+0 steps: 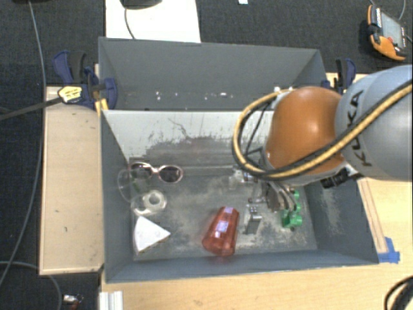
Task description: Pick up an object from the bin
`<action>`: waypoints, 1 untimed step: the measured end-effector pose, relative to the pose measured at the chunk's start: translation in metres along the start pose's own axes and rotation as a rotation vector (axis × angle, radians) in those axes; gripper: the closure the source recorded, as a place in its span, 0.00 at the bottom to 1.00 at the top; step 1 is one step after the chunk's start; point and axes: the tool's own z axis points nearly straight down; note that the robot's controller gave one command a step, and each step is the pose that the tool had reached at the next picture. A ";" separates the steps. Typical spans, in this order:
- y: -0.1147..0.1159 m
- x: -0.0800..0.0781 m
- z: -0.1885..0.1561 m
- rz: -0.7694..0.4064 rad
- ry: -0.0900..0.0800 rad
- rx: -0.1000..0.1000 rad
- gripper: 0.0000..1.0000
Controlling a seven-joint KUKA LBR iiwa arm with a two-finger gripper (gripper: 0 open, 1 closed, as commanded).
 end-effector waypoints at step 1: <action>0.030 0.007 0.114 -0.604 0.003 -0.002 0.00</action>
Offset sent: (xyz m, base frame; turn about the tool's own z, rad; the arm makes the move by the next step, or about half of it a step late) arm -0.0129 0.0420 -0.0378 -0.5557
